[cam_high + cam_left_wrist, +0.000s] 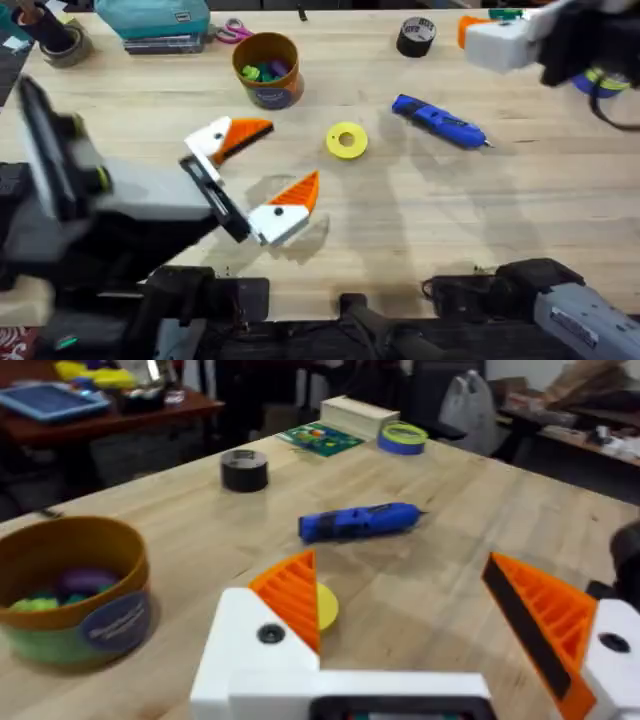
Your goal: Pick up the gripper from the table and insert it into the empty holder that is missing its gripper. Then pick up a screw, insert it into the mounting hole, and use the screwdriver to tighten it. Finally, clean up the table by picking up the vegetable and placing it into the bucket.
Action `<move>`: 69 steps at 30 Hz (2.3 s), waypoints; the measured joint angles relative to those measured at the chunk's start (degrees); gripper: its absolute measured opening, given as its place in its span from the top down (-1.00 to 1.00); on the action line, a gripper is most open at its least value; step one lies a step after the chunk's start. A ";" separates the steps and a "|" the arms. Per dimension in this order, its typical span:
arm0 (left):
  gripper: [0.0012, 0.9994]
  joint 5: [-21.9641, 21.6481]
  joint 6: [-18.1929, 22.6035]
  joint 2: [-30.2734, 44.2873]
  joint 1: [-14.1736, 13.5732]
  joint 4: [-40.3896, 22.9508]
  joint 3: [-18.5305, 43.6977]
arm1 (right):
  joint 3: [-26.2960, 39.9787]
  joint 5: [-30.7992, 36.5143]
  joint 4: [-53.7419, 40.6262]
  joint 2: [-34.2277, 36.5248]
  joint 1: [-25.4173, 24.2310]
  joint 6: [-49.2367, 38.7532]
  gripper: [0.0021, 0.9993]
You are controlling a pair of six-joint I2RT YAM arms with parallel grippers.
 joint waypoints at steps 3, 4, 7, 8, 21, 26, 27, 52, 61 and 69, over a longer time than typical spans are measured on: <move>-0.97 -4.28 3.63 7.09 0.00 -11.06 10.29 | 0.00 -0.12 -5.35 -3.82 0.00 3.45 -0.99; -0.97 -5.88 4.95 9.95 0.00 -15.17 13.99 | 0.00 -0.15 -7.14 -4.98 0.00 4.82 -0.99; -0.97 -10.61 8.27 18.41 0.00 -25.54 24.20 | 0.00 -0.17 -11.04 -8.29 0.00 8.16 -0.99; -0.97 -12.46 9.26 21.30 0.00 -29.26 27.73 | 0.00 -0.13 -12.24 -9.54 0.00 8.94 -0.99; -0.97 -31.00 12.44 41.06 0.00 -47.36 45.63 | -6.53 3.56 -23.71 -14.35 0.00 9.14 -0.99; -0.97 -32.28 12.64 41.10 0.00 -47.60 45.63 | -6.75 3.58 -22.85 -14.01 0.00 9.16 -0.99; -0.97 -32.57 12.64 41.10 0.00 -47.62 45.63 | -6.75 3.58 -22.83 -13.99 0.00 9.16 -0.99; -0.97 -45.89 4.95 64.10 15.28 -50.46 45.65 | -6.75 3.76 -22.44 -14.01 0.00 9.31 -0.99; -0.97 -45.47 5.55 75.07 15.28 -48.17 45.65 | -6.75 3.76 -22.37 -13.99 0.00 9.31 -0.99; -0.97 -45.50 7.86 82.92 14.74 -37.66 45.65 | -6.75 3.76 -21.59 -14.00 0.00 9.33 -0.99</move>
